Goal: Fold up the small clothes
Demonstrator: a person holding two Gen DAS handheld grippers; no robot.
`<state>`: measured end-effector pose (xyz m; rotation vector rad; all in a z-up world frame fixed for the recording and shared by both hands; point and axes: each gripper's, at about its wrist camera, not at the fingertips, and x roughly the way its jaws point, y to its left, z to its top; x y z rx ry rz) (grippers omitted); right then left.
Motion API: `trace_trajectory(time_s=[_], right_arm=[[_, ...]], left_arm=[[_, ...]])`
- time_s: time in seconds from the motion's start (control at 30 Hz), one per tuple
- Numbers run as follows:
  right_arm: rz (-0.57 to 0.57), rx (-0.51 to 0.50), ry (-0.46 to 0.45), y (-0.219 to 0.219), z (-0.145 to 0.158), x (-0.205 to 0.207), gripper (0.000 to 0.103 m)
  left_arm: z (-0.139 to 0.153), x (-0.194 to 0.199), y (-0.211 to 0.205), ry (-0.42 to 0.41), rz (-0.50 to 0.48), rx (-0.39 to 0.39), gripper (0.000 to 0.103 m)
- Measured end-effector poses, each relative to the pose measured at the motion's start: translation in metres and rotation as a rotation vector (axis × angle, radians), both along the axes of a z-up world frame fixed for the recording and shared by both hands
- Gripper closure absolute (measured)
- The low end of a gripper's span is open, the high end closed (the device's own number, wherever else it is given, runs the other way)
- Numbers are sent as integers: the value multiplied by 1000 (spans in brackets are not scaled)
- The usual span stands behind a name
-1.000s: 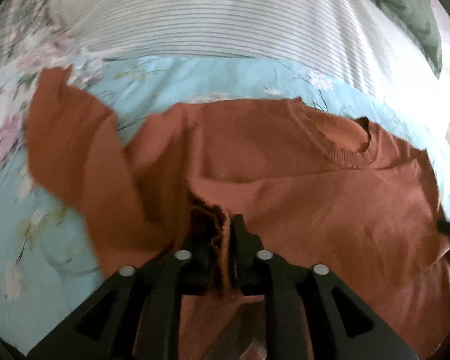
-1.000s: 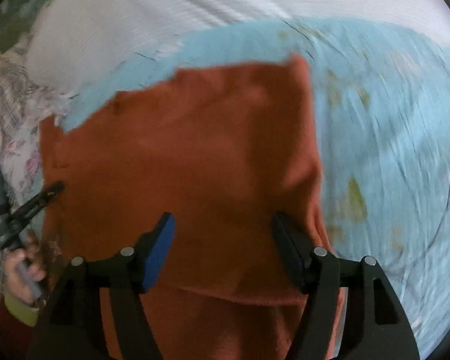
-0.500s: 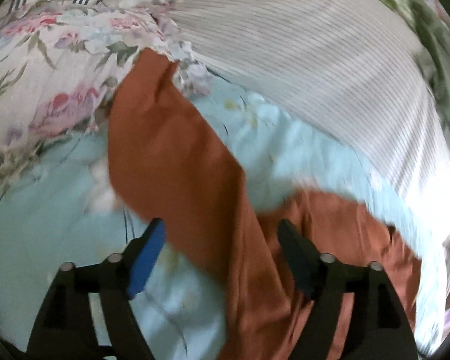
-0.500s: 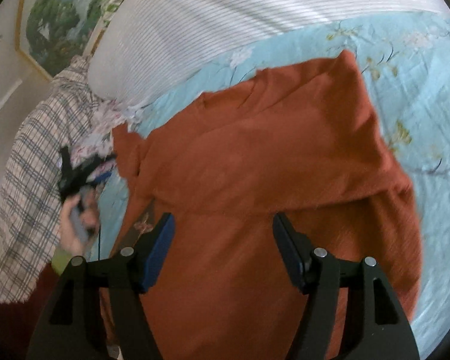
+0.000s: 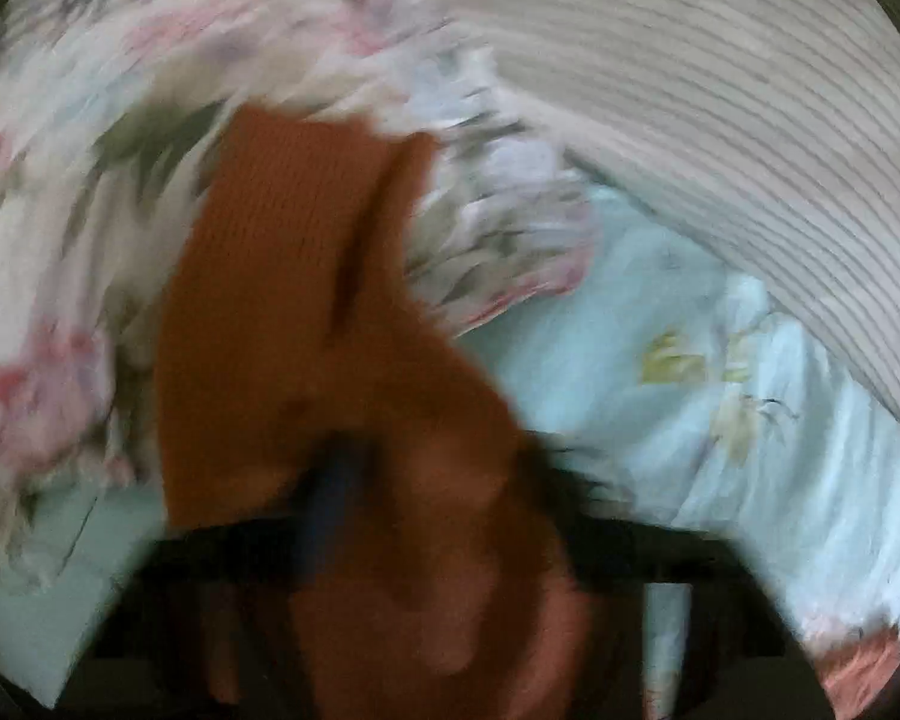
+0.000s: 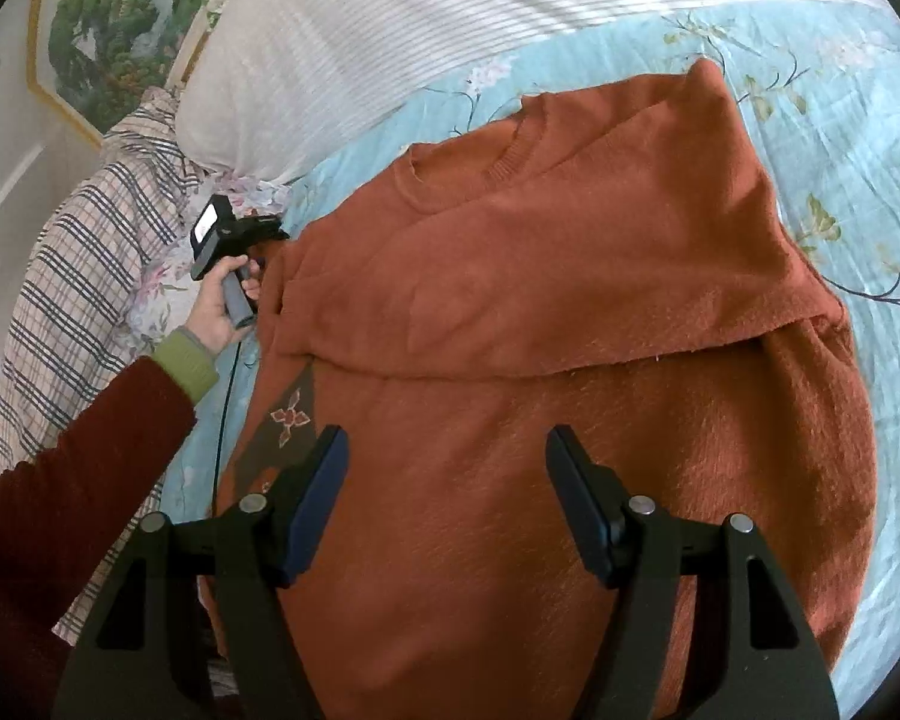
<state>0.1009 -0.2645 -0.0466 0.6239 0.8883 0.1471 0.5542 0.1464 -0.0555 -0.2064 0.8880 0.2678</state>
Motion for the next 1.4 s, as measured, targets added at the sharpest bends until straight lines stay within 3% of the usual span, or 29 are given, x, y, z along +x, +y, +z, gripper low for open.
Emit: trace_trajectory(time_s=[0.2, 0.4, 0.57, 0.7, 0.9, 1.03, 1.13, 1.17, 1.27, 1.4], right_arm=[[4, 37, -23, 4, 0, 1, 34], [4, 50, -62, 9, 12, -8, 34], [-23, 47, -88, 4, 22, -22, 34], [-61, 52, -107, -6, 27, -33, 34], [-147, 88, -101, -26, 18, -43, 34], [-203, 101, -84, -41, 12, -48, 34], [-244, 111, -84, -53, 11, -51, 34], [-252, 114, -86, -56, 12, -50, 34], [-248, 109, -96, -59, 16, -42, 34], [-209, 103, -97, -54, 18, -16, 34]], left_arm=[[27, -41, -9, -119, -134, -100, 98], [70, -123, -54, -258, -367, -170, 98], [88, -192, -116, -326, -569, -210, 98], [105, -241, -178, -382, -758, -186, 98], [78, -290, -281, -312, -1038, -85, 98], [39, -300, -322, -212, -1129, -11, 96], [18, -289, -329, -126, -1126, 5, 92], [14, -287, -326, -110, -1119, 3, 89], [11, -292, -309, -84, -1082, 3, 54], [18, -314, -274, -108, -1052, -15, 45]])
